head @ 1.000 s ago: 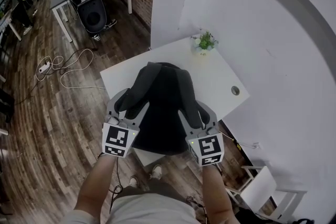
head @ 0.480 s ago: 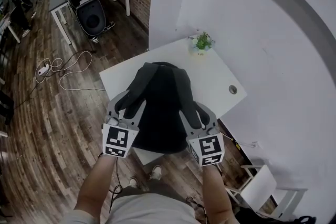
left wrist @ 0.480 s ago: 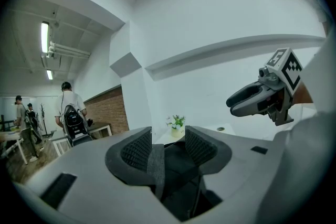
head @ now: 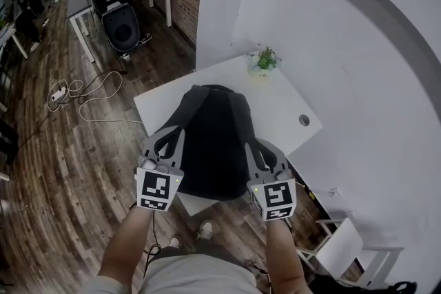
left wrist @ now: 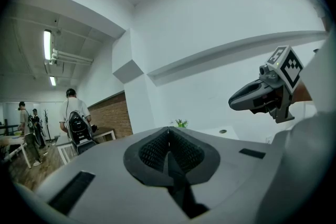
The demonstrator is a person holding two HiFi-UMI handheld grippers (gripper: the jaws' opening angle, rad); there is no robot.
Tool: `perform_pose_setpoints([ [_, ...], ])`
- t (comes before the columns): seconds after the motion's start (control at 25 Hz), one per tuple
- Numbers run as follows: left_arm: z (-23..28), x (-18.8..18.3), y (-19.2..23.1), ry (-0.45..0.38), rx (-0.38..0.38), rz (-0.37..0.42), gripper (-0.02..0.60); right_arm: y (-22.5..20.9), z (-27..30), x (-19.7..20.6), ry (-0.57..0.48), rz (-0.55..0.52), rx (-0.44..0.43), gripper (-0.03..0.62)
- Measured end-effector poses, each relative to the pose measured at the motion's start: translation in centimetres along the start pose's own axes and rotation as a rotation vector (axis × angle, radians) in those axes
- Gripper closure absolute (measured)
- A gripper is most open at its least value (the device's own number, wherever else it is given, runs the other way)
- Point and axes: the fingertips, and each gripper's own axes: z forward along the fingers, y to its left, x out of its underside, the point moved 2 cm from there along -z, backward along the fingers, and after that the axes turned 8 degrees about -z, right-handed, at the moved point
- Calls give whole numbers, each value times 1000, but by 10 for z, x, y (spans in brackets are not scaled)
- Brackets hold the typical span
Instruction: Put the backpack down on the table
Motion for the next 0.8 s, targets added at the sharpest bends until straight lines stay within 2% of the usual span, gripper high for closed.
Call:
perform_pose_setpoints([
  [0.44, -49, -37, -3, -85, 27, -18, 565, 29, -32, -50, -77, -53, 19, 539],
  [0.6, -71, -58, 0, -153, 40, -37, 565, 43, -41, -71, -114, -66, 13, 540],
  [0.8, -105, -81, 3, -220, 56, -72, 565, 64, -56, -102, -219, -89, -5, 540],
])
